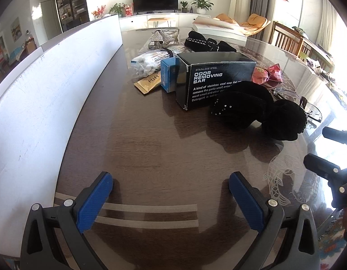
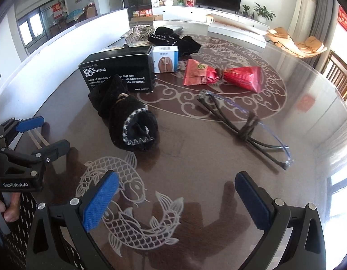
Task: Organize objects
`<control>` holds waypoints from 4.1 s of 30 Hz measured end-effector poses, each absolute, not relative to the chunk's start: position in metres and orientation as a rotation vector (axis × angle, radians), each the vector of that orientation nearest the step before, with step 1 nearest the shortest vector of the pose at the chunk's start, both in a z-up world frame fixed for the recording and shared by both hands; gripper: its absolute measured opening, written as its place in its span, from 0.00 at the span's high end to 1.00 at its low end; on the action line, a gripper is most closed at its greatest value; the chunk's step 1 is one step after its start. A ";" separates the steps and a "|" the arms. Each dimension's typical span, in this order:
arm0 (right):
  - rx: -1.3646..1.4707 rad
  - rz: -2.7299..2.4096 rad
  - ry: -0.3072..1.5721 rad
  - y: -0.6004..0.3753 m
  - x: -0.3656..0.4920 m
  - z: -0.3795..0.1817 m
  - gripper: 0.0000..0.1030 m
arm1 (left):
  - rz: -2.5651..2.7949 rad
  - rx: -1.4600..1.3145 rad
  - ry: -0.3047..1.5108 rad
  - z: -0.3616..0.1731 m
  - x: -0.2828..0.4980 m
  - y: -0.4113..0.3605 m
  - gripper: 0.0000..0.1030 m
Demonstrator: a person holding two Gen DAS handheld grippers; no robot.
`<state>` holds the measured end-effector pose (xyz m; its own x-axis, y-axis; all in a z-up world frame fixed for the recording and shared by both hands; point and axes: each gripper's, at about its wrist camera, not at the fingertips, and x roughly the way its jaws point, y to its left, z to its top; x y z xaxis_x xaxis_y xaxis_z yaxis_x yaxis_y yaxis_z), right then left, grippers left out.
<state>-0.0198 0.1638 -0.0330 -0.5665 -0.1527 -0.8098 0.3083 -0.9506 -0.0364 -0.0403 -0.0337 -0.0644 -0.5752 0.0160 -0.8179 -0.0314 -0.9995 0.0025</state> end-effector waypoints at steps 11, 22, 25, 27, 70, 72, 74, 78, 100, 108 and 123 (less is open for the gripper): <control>1.084 -2.714 0.411 0.181 -0.047 0.006 0.00 | 2.767 -1.437 0.020 -0.066 -0.041 -0.033 0.00; 1.047 -2.426 0.530 0.076 -0.053 -0.018 0.00 | 2.699 -1.354 -0.349 -0.054 -0.035 -0.066 0.00; 1.047 -2.435 0.492 0.081 -0.043 -0.019 0.00 | 2.686 -1.312 -0.419 -0.050 -0.034 -0.070 0.00; 1.065 -2.473 0.454 0.098 -0.040 -0.018 0.00 | 2.655 -1.280 -0.464 -0.048 -0.034 -0.069 0.00; 1.532 -2.213 0.189 0.182 -0.120 -0.025 0.80 | 2.748 -1.324 -0.180 -0.056 -0.055 -0.064 0.75; 1.514 -2.205 0.072 0.186 -0.112 -0.018 0.80 | 2.747 -1.268 -0.232 -0.049 -0.051 -0.067 0.75; 1.483 -2.188 -0.023 0.188 -0.103 -0.008 0.80 | 2.745 -1.211 -0.278 -0.042 -0.046 -0.069 0.75; 1.463 -2.160 -0.189 0.188 -0.099 0.008 0.80 | 2.744 -1.099 -0.373 -0.027 -0.035 -0.075 0.75; 1.084 -1.837 -0.220 -0.154 -0.089 0.087 0.80 | 3.188 -1.292 -0.499 0.029 0.017 -0.268 0.75; 1.106 -1.883 -0.209 -0.171 -0.086 0.042 0.44 | 3.211 -1.389 -0.426 0.013 0.008 -0.265 0.36; 0.970 -2.423 0.212 0.056 -0.044 0.015 0.04 | 2.893 -1.029 -0.294 0.052 0.027 -0.105 0.00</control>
<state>-0.0441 0.0556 0.0147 -0.6104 -0.4063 -0.6799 0.5182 -0.8541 0.0451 0.0267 -0.1049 0.0516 -0.7759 0.1171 -0.6199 0.0100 -0.9802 -0.1976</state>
